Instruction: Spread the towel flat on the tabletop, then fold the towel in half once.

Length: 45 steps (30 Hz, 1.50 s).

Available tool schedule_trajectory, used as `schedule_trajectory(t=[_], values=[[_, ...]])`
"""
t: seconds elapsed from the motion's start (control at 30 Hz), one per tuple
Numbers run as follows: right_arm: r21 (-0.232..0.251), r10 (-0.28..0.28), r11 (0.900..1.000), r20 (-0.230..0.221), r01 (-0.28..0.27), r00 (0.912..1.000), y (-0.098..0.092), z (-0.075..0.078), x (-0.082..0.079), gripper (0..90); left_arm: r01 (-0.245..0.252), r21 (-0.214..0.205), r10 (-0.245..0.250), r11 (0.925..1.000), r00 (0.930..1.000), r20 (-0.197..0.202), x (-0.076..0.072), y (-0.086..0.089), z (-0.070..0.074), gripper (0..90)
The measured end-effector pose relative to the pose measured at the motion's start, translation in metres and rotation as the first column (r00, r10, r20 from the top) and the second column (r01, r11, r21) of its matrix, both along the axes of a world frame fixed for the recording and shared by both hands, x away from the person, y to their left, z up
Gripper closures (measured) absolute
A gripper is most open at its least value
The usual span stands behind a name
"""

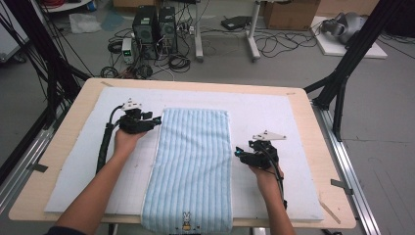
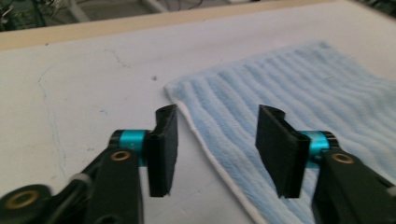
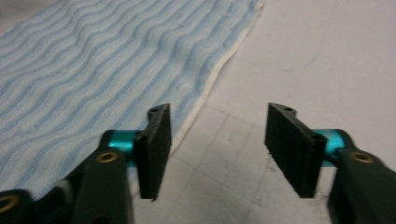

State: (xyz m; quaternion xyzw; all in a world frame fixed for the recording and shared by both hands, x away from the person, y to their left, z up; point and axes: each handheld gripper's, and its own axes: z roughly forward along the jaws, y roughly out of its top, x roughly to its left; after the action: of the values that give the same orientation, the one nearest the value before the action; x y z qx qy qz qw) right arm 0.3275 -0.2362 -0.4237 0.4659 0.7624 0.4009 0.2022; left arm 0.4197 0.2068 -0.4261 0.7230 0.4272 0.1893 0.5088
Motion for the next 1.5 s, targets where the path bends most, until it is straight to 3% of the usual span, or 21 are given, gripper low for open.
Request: schedule_trajectory(t=[0.03,0.1,0.17,0.37,0.47,0.7,0.87,1.5], values=[[-0.012,-0.002,0.9999,0.02,0.002,0.9998,-0.003,0.001,-0.001,26.8,0.0,0.0,0.0,1.0,1.0,0.0,0.0,0.0,0.0,37.3],[-0.021,-0.003,0.9998,0.048,0.004,0.9989,-0.01,0.004,-0.002,20.3,0.001,-0.042,0.001,0.9991,0.9993,0.037,-0.017,0.011,0.003,25.6],[-0.026,0.001,0.9997,0.07,0.001,0.9976,-0.015,0.005,-0.003,15.5,0.007,-0.053,-0.003,0.9986,0.9981,0.061,-0.029,0.016,0.005,15.7],[-0.027,-0.008,0.9996,0.12,0.011,0.9927,-0.022,0.01,-0.002,11.1,0.036,-0.079,-0.029,0.9962,0.9961,0.083,-0.053,0.028,0.005,15.1],[-0.029,0.014,0.9995,0.116,-0.01,0.9931,-0.019,0.011,-0.003,11.0,0.033,-0.101,-0.024,0.9943,0.996,0.085,-0.058,0.032,0.006,15.2],[-0.035,0.011,0.9994,0.122,-0.006,0.9925,-0.018,0.012,-0.001,11.0,0.035,-0.121,-0.024,0.992,0.9954,0.093,-0.061,0.036,0.007,15.3],[-0.02,-0.007,0.9998,0.107,0.009,0.9942,-0.02,0.011,-0.001,11.0,0.036,-0.109,-0.027,0.9933,0.9955,0.091,-0.061,0.035,0.006,15.3],[0.008,-0.018,0.9998,0.089,0.017,0.9958,-0.022,0.008,0.0,11.0,0.031,-0.115,-0.026,0.9929,0.9986,0.045,-0.048,0.03,0.004,17.3]])
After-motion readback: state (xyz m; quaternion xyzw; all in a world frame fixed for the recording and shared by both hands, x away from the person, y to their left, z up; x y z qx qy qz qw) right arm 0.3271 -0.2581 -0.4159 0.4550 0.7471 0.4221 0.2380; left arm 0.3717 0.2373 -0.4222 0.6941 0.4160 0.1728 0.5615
